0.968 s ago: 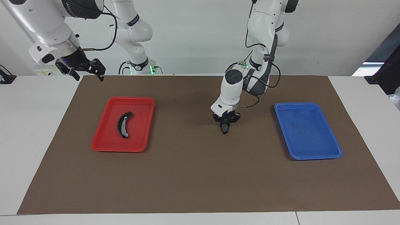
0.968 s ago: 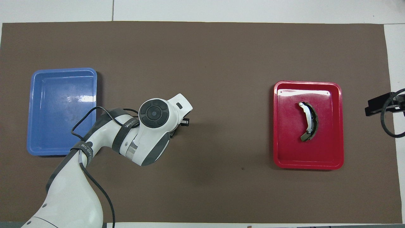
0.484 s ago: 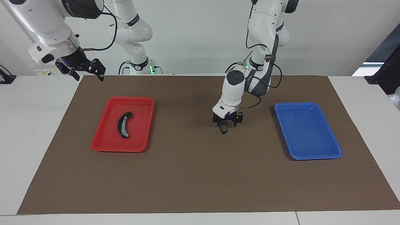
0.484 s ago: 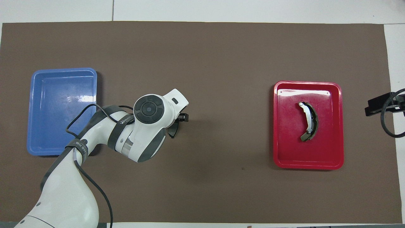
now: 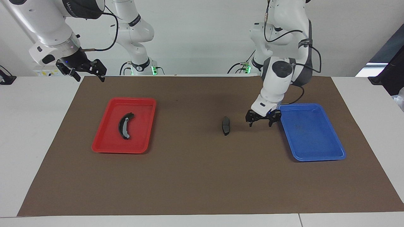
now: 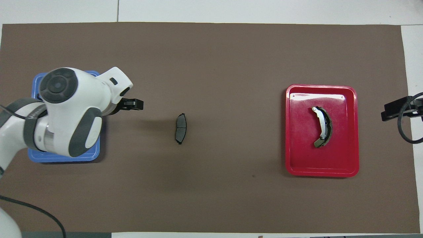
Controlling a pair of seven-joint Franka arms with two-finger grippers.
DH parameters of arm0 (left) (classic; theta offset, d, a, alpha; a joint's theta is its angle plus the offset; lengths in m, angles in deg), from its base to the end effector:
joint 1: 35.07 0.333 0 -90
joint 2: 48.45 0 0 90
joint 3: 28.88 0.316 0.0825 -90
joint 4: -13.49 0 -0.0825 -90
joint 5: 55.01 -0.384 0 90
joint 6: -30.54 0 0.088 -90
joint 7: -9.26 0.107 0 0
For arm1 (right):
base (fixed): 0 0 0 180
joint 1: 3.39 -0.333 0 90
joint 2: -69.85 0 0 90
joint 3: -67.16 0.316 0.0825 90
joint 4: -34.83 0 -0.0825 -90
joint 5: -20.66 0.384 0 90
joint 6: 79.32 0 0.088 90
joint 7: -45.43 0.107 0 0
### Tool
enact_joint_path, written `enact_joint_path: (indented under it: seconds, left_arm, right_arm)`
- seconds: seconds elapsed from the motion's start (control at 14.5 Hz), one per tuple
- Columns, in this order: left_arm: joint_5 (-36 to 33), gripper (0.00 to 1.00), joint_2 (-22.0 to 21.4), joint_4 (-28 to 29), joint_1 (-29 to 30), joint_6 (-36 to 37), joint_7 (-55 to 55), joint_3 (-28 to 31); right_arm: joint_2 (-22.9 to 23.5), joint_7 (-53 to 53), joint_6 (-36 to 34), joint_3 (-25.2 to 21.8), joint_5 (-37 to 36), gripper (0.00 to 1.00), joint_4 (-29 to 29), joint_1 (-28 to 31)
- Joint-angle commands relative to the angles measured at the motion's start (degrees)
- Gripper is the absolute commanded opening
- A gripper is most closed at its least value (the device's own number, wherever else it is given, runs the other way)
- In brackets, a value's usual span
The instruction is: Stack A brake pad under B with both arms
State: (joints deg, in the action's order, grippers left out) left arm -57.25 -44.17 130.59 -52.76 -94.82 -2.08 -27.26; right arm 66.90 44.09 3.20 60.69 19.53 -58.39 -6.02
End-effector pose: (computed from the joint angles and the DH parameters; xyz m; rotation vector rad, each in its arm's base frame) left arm 0.5499 -0.1571 0.4119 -3.1178 0.1626 -0.1183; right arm 0.5219 -0.0389 0.6155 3.1258 -0.0693 -0.2131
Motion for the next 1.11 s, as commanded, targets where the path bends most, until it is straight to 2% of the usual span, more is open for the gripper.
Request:
enact_joint_path:
  seconds: [0.0,0.14,0.28,0.35,0.55,0.62,0.76,0.9,1.04]
  left_arm:
    - [0.0,1.0,-5.1,-0.1,6.7,4.9,5.1,-0.6]
    - [0.0,1.0,-6.7,-3.3,10.9,11.2,9.2,-0.6]
    - [0.2,1.0,-6.2,-10.6,13.3,20.5,12.8,-0.5]
    - [0.2,1.0,-5.9,-13.6,14.1,23.9,13.4,-0.5]
    - [0.5,1.0,-5.7,-19.8,16.0,30.6,13.4,-0.5]
    - [0.5,1.0,-5.7,-20.9,16.1,31.8,13.4,-0.5]
    - [0.5,1.0,-5.7,-22.6,17.6,33.9,13.4,-0.4]
    - [0.5,1.0,-5.9,-23.7,18.0,35.5,13.8,-0.3]
    - [0.4,1.0,-6.3,-22.7,18.0,35.2,15.8,0.0]
  right_arm:
    - [-0.2,-1.2,0.8,0.1,0.9,1.0,0.2,0.6]
    - [-0.2,-1.2,0.7,0.3,0.9,1.0,0.2,0.4]
    - [-0.4,-1.8,0.6,0.4,0.9,1.0,-0.3,0.4]
    - [-1.3,-2.2,1.8,1.1,1.0,1.0,-2.9,0.4]
    - [-6.7,-2.1,18.4,1.9,1.1,1.0,-18.3,0.4]
    - [-7.2,-2.0,23.9,2.0,1.2,1.0,-23.4,0.2]
    - [-4.3,-1.8,30.4,1.9,1.6,1.0,-27.9,-2.0]
    - [0.8,-1.7,35.5,1.9,2.0,1.0,-28.9,-2.0]
    - [3.7,-2.3,41.8,1.9,2.2,1.0,-31.7,-1.9]
